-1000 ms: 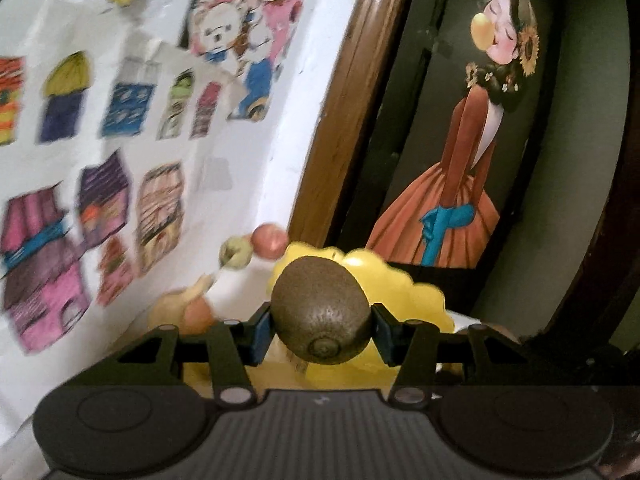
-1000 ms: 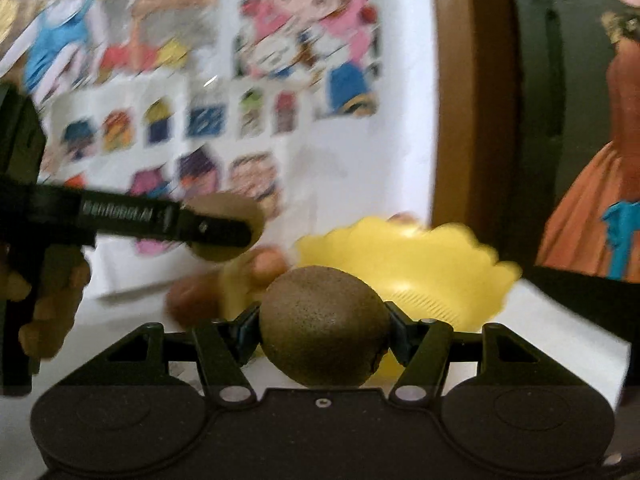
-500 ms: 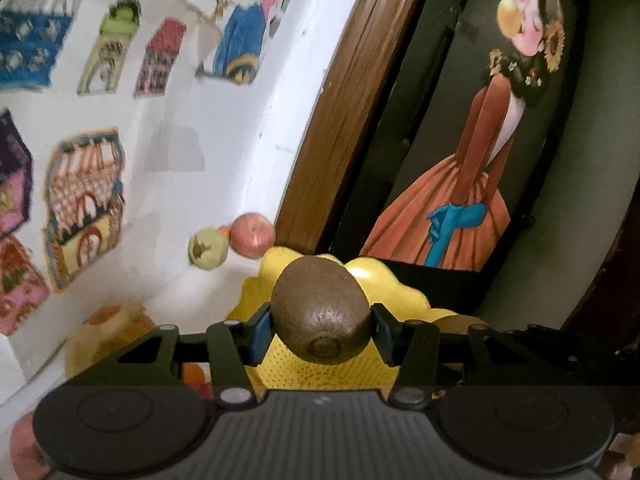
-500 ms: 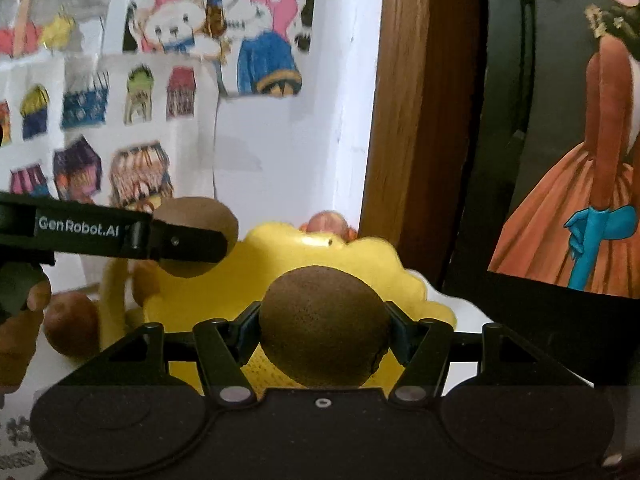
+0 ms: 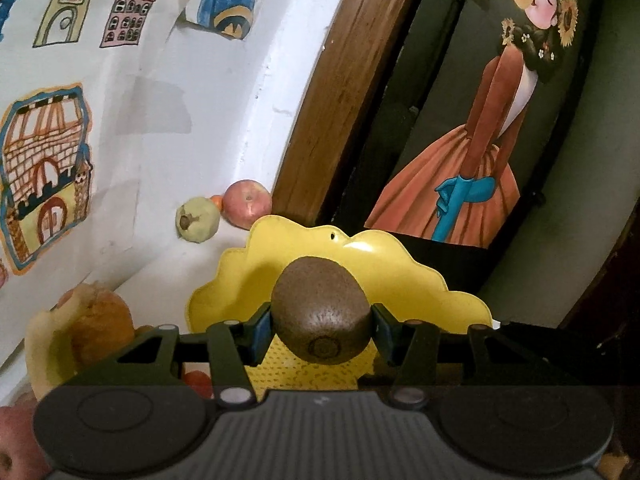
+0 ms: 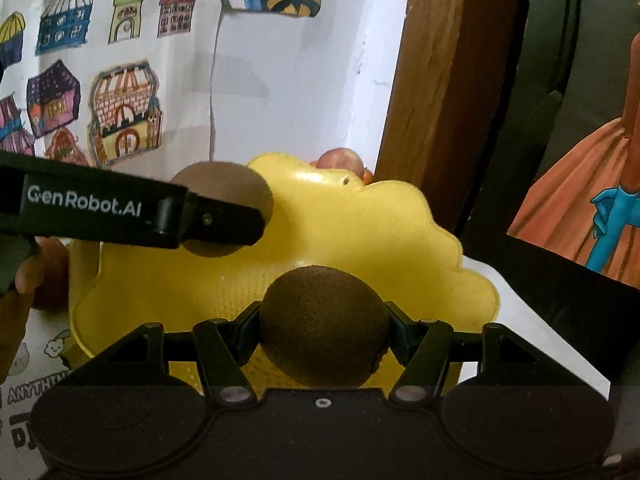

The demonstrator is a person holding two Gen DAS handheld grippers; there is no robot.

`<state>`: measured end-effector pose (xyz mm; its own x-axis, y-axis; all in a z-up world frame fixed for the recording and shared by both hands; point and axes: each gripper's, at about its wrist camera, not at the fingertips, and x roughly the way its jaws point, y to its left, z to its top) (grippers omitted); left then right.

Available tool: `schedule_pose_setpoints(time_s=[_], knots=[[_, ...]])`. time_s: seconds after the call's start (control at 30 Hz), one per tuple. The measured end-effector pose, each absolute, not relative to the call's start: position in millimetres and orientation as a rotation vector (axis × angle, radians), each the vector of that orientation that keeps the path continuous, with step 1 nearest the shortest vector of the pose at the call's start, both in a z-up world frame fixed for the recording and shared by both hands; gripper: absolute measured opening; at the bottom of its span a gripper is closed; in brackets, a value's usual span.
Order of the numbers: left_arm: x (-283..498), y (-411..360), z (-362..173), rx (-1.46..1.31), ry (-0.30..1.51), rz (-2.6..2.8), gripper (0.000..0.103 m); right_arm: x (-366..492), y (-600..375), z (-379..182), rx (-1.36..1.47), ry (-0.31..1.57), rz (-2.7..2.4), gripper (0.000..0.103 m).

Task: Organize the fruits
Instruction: 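Carry the kiwi with the right tool over the yellow bowl and release, then lift the right tool away from the bowl back toward the fruit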

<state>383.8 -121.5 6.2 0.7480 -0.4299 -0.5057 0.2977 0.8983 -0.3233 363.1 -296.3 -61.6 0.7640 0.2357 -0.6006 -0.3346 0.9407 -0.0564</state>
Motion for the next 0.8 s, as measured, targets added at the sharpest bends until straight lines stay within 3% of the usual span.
schedule_pose_setpoints(time_s=[0.6,0.8], knots=[[379,-126,12,-0.201,0.578,-0.403,0.055,361,-298,-58,-0.154,0.608,0.306,0.067],[373,-120,15,-0.227,0.556,-0.390,0.065,354,-304,-58,-0.135,0.586,0.302,0.073]])
